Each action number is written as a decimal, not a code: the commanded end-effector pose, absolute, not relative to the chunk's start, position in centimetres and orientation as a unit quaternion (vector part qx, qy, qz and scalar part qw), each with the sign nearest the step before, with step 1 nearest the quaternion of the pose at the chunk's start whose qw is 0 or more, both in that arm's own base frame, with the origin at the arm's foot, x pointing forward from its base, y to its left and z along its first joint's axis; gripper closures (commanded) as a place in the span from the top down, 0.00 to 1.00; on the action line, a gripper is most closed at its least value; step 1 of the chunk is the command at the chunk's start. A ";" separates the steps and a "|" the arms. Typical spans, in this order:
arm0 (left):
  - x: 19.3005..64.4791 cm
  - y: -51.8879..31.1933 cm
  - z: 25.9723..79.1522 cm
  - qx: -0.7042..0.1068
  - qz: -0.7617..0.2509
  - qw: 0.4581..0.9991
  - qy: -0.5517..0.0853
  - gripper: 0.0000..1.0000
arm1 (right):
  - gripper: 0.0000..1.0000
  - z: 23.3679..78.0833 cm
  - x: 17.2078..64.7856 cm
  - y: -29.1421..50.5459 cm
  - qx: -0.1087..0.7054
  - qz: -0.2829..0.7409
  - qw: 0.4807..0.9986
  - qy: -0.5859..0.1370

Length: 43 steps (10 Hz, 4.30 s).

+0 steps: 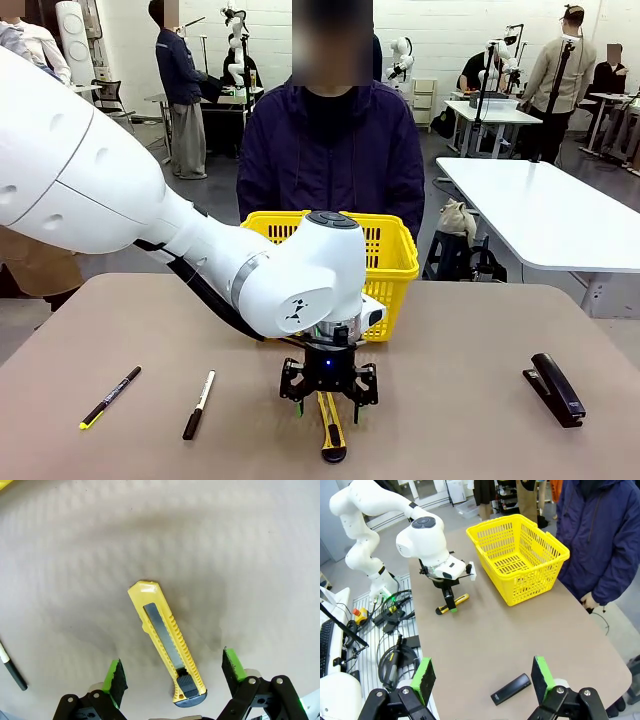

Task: Place the items the person wants into the basket.
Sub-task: Pick up the item the person points to and place it in the Market Basket.

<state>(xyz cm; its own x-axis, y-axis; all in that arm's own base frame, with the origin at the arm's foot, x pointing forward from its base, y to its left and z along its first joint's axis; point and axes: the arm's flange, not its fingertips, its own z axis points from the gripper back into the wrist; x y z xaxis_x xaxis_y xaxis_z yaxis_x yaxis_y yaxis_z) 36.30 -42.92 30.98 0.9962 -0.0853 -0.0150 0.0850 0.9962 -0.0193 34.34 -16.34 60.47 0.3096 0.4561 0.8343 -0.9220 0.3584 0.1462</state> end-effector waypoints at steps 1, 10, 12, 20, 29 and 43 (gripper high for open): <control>36.2 -43.7 30.5 -0.006 -0.026 1.000 -0.002 1.00 | 1.00 60.5 34.4 -16.6 0.328 0.470 0.736 -0.362; 36.0 -43.4 30.3 -0.002 -0.057 0.998 -0.010 0.00 | 1.00 60.5 34.4 -16.6 0.328 0.470 0.736 -0.362; 36.0 -43.4 30.3 -0.002 -0.057 0.998 -0.010 0.00 | 1.00 60.5 34.4 -16.6 0.328 0.470 0.736 -0.362; 34.8 -43.0 49.1 0.014 -0.189 0.981 -0.042 0.20 | 1.00 60.5 34.4 -16.6 0.328 0.470 0.736 -0.362; 34.6 -43.1 57.0 -0.005 -0.186 0.980 -0.074 0.20 | 1.00 60.5 34.4 -16.6 0.328 0.470 0.736 -0.362; 53.7 -35.8 54.0 0.033 -0.369 0.927 -0.060 0.26 | 1.00 60.5 34.4 -16.6 0.328 0.470 0.736 -0.362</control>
